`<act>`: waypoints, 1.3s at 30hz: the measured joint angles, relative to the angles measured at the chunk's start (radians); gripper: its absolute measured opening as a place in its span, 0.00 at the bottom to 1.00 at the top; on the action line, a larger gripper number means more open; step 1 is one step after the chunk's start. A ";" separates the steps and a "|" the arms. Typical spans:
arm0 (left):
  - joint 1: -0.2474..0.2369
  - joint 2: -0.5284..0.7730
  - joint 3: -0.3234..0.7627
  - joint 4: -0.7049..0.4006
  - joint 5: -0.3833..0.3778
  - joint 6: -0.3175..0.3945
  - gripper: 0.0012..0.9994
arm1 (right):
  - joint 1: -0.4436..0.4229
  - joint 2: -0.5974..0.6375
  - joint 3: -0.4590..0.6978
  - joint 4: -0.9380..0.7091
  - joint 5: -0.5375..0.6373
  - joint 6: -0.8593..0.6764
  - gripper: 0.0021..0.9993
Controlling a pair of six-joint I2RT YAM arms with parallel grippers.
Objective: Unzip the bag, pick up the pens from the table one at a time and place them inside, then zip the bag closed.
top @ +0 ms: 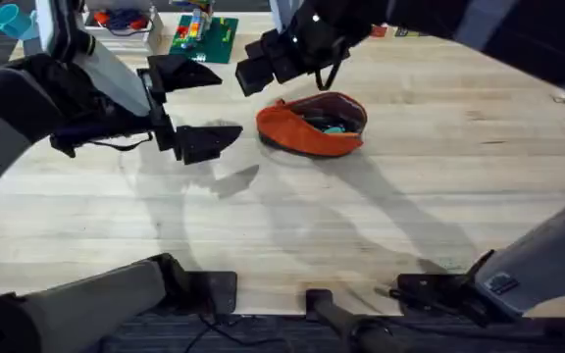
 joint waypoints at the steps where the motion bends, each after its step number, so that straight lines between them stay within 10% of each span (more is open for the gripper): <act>1: 0.000 0.000 0.000 0.000 0.000 0.000 0.99 | 0.001 0.014 0.018 -0.014 0.000 0.001 1.00; 39: 0.000 0.000 0.000 0.000 0.000 0.000 0.99 | 0.023 0.093 0.070 -0.111 0.000 0.075 0.99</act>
